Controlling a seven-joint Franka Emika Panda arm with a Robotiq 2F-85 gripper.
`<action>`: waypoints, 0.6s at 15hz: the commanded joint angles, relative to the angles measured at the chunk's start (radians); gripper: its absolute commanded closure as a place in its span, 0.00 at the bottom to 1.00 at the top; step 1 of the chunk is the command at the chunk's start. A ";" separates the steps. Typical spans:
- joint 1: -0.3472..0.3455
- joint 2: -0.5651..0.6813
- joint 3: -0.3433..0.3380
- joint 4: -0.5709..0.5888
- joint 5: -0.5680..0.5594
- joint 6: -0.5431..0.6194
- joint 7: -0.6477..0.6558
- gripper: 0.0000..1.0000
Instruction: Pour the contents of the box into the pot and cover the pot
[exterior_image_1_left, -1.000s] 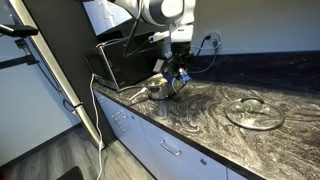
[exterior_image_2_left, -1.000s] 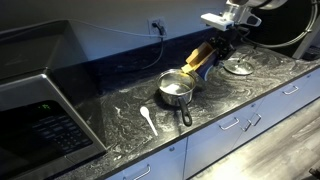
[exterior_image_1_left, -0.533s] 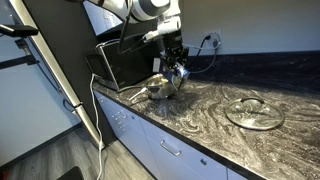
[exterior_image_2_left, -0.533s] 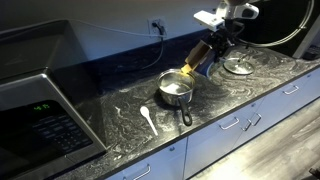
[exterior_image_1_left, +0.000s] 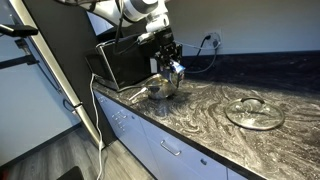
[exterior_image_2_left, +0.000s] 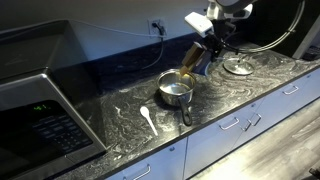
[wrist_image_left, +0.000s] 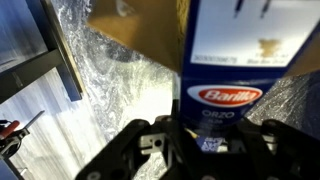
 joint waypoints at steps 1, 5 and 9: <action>0.025 -0.022 0.010 0.014 -0.075 -0.051 0.087 0.90; 0.052 -0.014 0.018 0.037 -0.154 -0.100 0.160 0.90; 0.076 -0.009 0.029 0.067 -0.220 -0.173 0.214 0.90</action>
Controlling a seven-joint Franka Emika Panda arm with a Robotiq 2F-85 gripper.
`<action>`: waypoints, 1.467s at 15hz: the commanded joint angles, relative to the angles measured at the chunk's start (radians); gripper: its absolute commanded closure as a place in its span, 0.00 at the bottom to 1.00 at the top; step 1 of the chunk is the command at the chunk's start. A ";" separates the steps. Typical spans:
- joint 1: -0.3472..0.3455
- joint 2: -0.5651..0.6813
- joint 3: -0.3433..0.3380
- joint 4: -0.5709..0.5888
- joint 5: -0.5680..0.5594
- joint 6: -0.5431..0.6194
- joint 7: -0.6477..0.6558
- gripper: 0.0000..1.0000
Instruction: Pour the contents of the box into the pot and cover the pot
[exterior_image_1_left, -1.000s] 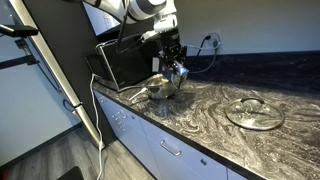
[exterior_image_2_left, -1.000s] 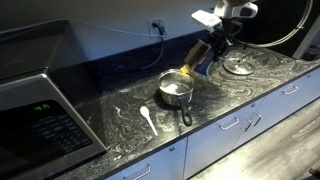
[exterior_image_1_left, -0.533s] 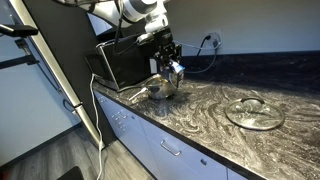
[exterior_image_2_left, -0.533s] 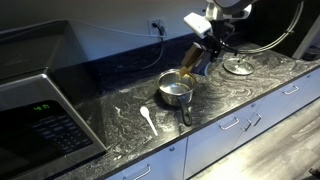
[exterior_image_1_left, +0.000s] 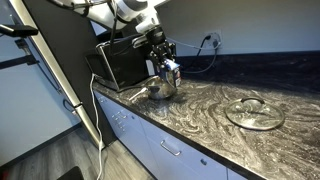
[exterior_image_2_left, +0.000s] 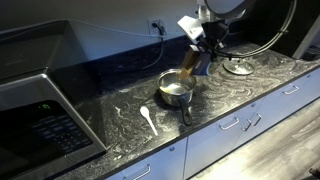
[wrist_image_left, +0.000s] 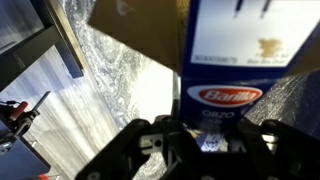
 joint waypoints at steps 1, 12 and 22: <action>0.018 -0.006 0.016 0.044 -0.060 -0.086 0.063 0.90; 0.051 0.053 0.043 0.146 -0.163 -0.205 0.145 0.90; 0.081 0.129 0.035 0.248 -0.219 -0.295 0.186 0.90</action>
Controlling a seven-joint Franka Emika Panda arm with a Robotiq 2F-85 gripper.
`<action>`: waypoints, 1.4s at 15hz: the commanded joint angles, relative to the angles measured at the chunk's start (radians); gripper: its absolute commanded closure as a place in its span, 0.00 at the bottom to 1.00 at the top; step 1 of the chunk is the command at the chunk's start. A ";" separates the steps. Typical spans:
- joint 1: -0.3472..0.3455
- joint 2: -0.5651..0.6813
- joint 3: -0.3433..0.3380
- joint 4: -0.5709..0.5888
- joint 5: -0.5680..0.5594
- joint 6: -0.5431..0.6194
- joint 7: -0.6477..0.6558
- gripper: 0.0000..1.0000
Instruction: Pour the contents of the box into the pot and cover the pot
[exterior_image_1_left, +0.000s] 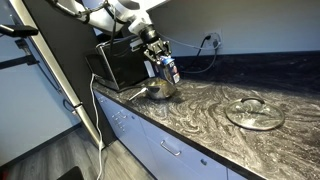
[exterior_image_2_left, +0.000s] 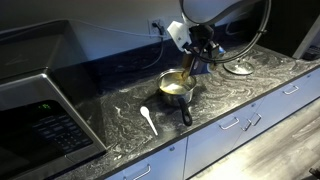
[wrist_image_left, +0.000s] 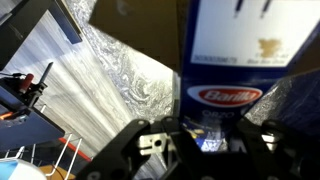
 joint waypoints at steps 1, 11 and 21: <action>0.023 0.029 -0.006 0.069 -0.037 -0.065 0.039 0.90; 0.065 0.089 -0.011 0.161 -0.103 -0.169 0.061 0.90; 0.106 0.141 -0.011 0.230 -0.182 -0.267 0.061 0.90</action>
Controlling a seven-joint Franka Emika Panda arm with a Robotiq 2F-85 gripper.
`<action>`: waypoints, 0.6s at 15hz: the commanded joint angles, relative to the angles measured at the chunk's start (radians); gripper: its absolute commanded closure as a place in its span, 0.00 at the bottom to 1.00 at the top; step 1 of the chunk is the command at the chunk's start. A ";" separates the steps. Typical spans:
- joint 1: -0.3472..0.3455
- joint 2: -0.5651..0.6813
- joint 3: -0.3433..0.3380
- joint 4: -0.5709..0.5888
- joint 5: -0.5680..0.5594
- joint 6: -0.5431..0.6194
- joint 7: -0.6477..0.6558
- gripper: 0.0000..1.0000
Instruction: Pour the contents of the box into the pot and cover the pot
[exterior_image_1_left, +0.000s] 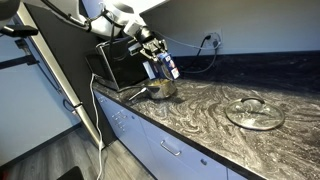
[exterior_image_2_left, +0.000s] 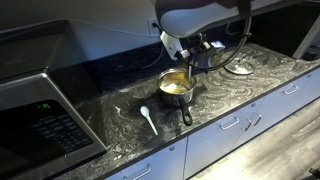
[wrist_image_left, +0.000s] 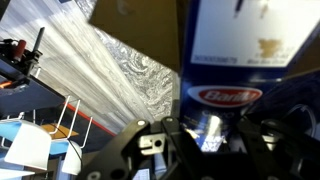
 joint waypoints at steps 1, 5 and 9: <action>0.023 0.022 -0.006 0.053 -0.037 -0.057 0.023 0.90; 0.030 0.032 -0.005 0.063 -0.062 -0.065 0.027 0.90; 0.035 0.040 -0.003 0.069 -0.081 -0.069 0.029 0.90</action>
